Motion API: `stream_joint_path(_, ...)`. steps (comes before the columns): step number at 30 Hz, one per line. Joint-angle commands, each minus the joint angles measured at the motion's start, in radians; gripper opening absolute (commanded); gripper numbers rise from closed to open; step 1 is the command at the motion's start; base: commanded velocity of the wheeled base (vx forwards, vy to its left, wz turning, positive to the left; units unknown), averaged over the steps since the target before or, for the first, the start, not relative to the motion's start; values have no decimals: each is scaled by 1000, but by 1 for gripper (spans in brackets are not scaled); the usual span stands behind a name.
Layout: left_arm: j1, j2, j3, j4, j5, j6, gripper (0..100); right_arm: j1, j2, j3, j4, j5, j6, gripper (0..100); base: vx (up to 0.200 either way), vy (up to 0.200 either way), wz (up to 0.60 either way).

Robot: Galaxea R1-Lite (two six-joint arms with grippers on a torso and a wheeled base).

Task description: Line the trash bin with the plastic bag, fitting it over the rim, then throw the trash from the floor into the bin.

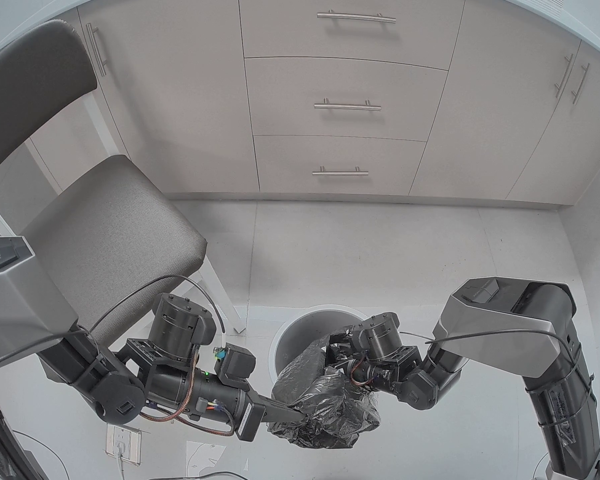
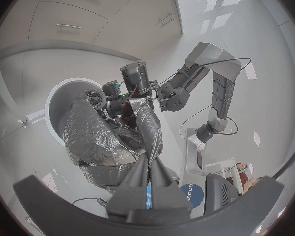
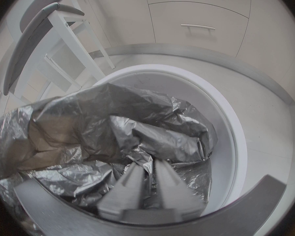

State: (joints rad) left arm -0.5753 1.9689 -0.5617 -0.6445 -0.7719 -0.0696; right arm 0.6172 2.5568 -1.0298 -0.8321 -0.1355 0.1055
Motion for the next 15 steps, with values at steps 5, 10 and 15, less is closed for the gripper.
stream_joint_path(5, 14, 5, -4, -1, -1, -4, 0, -1, -79, -9, 15, 34, 45, 100, 0, 0, 0)
stream_joint_path(10, 18, 7, -7, 0, -3, -4, 0, 1, -257, 30, 123, 59, 128, 100, 0, 0, 0)
stream_joint_path(15, 20, 7, -7, -1, -3, -3, 0, 4, -392, 56, 248, 117, 200, 100, 0, 0, 0)
